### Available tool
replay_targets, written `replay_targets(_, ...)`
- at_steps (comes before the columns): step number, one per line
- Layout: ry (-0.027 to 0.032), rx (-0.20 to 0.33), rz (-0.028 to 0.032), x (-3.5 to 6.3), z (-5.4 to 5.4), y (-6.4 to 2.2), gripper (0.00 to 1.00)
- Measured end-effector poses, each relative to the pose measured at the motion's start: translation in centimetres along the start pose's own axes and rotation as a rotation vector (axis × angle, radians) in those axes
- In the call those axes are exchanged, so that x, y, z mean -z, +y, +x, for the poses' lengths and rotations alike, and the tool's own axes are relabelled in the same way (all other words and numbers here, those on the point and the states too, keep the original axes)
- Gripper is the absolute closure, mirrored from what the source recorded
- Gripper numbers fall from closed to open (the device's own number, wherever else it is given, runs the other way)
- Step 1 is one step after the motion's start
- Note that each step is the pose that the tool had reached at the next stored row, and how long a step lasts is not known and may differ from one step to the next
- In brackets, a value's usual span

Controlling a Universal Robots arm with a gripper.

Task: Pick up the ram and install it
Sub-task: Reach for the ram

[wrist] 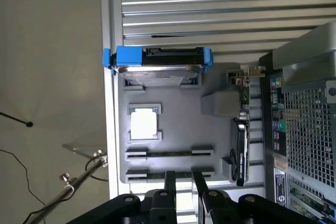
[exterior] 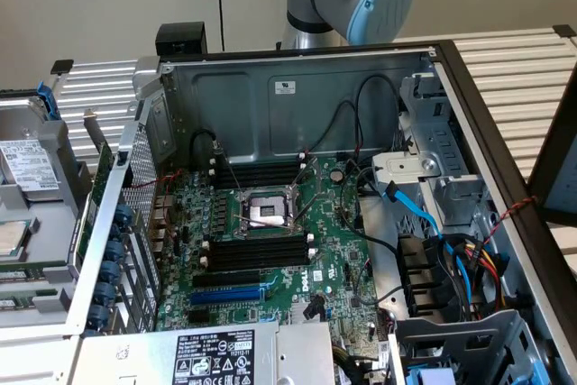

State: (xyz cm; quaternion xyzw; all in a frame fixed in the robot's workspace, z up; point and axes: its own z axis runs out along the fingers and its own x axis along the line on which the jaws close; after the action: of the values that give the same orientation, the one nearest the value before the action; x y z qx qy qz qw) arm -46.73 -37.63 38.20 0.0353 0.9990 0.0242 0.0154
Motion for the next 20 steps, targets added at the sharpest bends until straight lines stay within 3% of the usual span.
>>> replay_targets(6, -0.0005, 0.005, -0.0003, 0.02, 0.04, 0.00, 0.73)
replay_targets(20, 0.0094, 0.244, -0.0080, 0.05, 0.04, 0.00, 0.73)
